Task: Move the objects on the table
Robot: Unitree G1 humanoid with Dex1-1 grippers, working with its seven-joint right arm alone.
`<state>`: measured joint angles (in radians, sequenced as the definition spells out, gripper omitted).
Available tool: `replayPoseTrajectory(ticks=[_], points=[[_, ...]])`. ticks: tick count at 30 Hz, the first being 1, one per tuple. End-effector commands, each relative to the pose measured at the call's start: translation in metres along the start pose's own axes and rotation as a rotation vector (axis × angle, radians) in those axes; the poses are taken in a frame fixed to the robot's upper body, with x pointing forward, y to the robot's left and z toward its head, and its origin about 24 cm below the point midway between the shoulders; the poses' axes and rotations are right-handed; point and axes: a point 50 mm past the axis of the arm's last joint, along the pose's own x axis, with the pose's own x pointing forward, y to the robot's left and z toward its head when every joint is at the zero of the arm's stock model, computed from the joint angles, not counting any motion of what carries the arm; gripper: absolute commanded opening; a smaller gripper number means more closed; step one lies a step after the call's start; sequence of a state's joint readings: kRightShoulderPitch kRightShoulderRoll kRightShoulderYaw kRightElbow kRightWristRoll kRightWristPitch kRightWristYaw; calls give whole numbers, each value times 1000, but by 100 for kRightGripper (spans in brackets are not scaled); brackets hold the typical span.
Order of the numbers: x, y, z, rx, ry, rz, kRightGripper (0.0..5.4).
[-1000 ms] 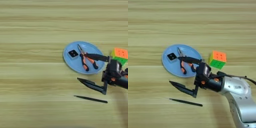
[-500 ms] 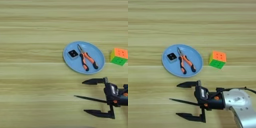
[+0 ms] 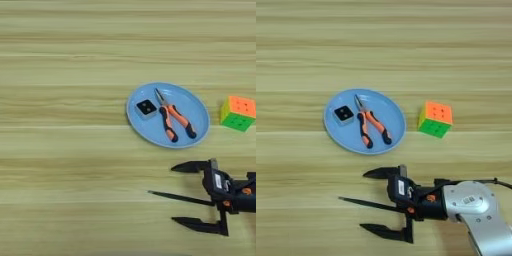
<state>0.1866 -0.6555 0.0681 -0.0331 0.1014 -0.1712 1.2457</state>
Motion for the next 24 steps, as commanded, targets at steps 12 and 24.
replayPoseTrajectory(ticks=[12, 24], points=[[-7, -15, -5, -71, 50, -65, 428], [-4, -11, -12, -94, 85, -47, 303]])
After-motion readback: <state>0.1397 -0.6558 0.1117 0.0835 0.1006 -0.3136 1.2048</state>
